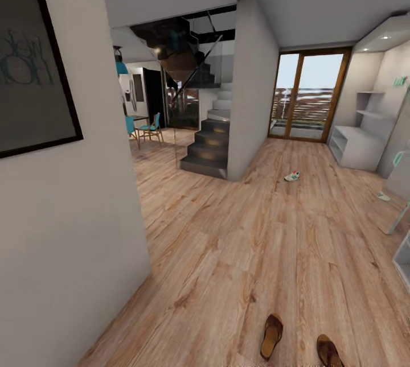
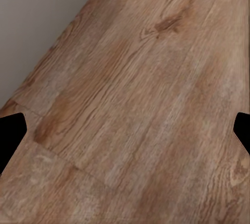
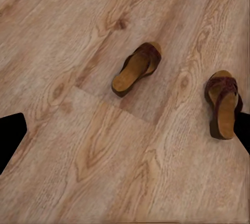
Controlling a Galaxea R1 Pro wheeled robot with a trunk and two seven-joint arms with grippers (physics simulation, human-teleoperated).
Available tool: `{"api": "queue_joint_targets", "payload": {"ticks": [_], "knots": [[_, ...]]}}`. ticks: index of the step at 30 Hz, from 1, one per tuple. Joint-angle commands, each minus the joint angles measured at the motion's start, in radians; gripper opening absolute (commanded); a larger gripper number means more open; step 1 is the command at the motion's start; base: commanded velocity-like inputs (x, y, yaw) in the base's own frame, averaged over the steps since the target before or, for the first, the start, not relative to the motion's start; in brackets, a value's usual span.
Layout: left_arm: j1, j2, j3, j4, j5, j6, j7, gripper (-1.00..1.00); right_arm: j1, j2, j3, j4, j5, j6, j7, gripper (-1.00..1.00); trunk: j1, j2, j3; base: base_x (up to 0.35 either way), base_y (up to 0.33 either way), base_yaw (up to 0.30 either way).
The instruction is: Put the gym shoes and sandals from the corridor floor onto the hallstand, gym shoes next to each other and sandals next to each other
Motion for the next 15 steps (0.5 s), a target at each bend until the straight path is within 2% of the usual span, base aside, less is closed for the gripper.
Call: {"api": "queue_joint_targets", "payload": {"ticks": [1,15], "knots": [[0.0,0.002,0.004,0.001,0.0,-0.008,0.001,1.0,-0.001,0.0,0.0,0.002,0.0,-0.004,0.0,1.0,0.0,-0.001,-0.001,0.0,0.0,-0.277],[-0.002,0.006,0.019,0.002,0.004,-0.027,0.001,1.0,-0.001,-0.001,-0.002,0.007,0.001,-0.008,0.001,1.0,0.0,-0.001,-0.001,0.0,0.0,-0.277]]}}
